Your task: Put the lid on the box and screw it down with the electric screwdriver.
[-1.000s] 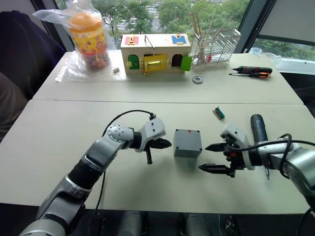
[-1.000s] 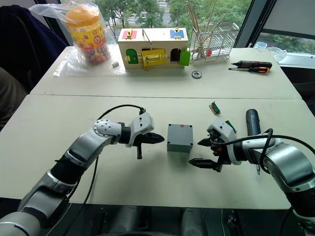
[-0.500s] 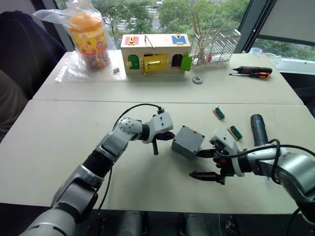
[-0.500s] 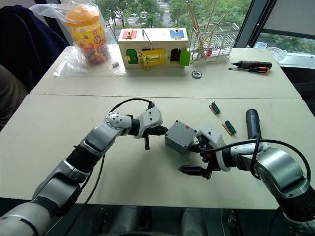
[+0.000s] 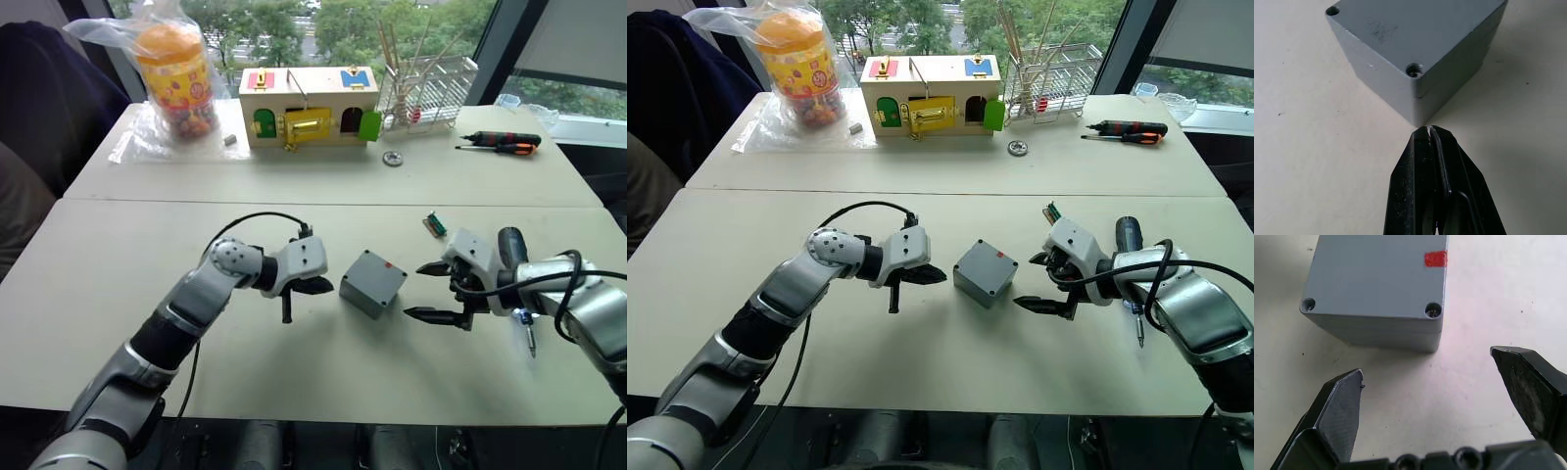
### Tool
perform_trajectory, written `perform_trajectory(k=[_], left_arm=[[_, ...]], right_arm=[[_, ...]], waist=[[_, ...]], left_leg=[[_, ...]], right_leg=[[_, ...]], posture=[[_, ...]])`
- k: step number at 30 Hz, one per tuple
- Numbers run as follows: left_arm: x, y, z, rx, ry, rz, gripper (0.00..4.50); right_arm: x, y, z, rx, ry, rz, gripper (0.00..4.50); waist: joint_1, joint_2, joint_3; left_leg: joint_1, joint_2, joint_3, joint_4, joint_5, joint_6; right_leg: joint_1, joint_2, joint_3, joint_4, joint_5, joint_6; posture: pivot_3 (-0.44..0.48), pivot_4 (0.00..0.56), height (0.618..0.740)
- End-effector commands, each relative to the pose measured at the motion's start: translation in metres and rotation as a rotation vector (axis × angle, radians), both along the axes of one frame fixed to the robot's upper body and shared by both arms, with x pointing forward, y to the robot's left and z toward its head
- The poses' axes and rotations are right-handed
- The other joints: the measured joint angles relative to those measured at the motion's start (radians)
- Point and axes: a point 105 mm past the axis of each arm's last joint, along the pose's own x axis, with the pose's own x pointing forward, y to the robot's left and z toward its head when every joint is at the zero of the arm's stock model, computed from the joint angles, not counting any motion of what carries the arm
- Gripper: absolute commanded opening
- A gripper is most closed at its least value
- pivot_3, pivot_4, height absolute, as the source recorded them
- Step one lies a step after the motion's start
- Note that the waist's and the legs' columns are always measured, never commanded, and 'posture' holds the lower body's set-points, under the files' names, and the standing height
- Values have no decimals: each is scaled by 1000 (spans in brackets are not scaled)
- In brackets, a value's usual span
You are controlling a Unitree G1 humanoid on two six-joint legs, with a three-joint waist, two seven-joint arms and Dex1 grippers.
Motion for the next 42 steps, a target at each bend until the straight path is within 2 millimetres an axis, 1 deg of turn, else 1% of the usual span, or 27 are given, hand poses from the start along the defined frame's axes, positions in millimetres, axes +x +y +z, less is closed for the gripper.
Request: perform_trajectory(k=[1, 6, 10, 14, 18, 22, 31, 34, 36, 37, 39, 40, 42], left_arm=[[-9, -7, 8, -37, 1, -29, 0], [-8, -17, 2, -40, 0, -17, 0], [2, -20, -6, -15, -44, 17, 0], [7, -19, -4, -31, -57, 31, 0], [12, -19, -1, -48, -65, 41, 0], [15, -21, 1, -65, -68, 48, 0], [18, -24, 2, -77, -77, 59, 0], [17, -20, 2, -71, -78, 65, 0], [20, -11, 8, -80, -75, 95, 0], [22, -7, 13, -99, -70, 111, 0], [24, -2, 27, -154, -48, 131, 0], [24, 0, 35, -203, -23, 136, 0], [25, 2, 47, -278, 15, 143, 0]], right_arm=[[6, 4, -1, -24, -36, 68, 4479], [4, 15, -3, 2, -11, 134, 4479], [-13, 28, -1, 50, 43, 178, 4479], [-26, 34, 1, 80, 84, 173, 4479], [-34, 37, -3, 92, 104, 155, 4479], [-36, 38, -6, 94, 107, 140, 4479], [-36, 40, -3, 99, 100, 126, 4479], [-30, 25, 7, 81, 77, 50, 4479], [-26, 3, 24, 71, 58, -30, 4479], [-22, -6, 34, 83, 41, -67, 4479], [-13, -17, 56, 162, 1, -134, 4479], [-4, -23, 68, 217, -31, -177, 4479], [16, -35, 82, 283, -117, -249, 4479]], waist=[[0, 0, 0], [-2, 0, 0], [0, 0, 0], [-1, 0, 0], [0, 0, 0], [-1, 0, 0], [0, 0, 0], [1, 0, 0], [1, 0, 0], [0, 0, 0], [-2, 0, 0], [-4, 0, 0], [-5, -1, 0]], left_leg=[[0, 0, 0, 0, 0, 0], [0, 0, 0, 0, 0, 0], [0, 0, 0, 0, 0, 0], [0, 0, 0, 0, 0, 0], [0, 0, 0, 1, 0, 0], [0, 0, 0, 1, 0, 0], [0, 0, 0, 1, 0, 0], [0, 0, 0, 1, 0, 0], [0, 0, 0, 1, 0, 0], [0, 0, 0, 1, 0, 0], [0, 0, 0, 1, 0, 0], [0, 1, 0, 1, 0, 0], [1, 1, 0, 0, 0, 0]], right_leg=[[0, 0, 0, 0, 0, 0], [0, 0, 0, 0, 0, 0], [0, 0, 0, 0, 0, 0], [0, 0, 0, 0, 0, 0], [0, 0, 0, 0, 0, 0], [0, 0, 0, 0, 0, 0], [0, 0, 0, 0, 0, 0], [0, 0, 0, 0, 0, 0], [0, 0, 0, 0, 0, 0], [0, 0, 0, 0, 0, 0], [0, 0, 0, 0, 0, 0], [0, 0, 0, 0, 0, 0], [0, 0, 0, 1, 0, 0]], posture=[[0, 150, 708], [0, 150, 708], [0, 150, 708], [0, 150, 708], [0, 150, 708], [0, 150, 708], [0, 150, 708], [0, 150, 708], [0, 150, 708], [0, 150, 708], [0, 150, 708], [0, 150, 708], [0, 150, 708]])
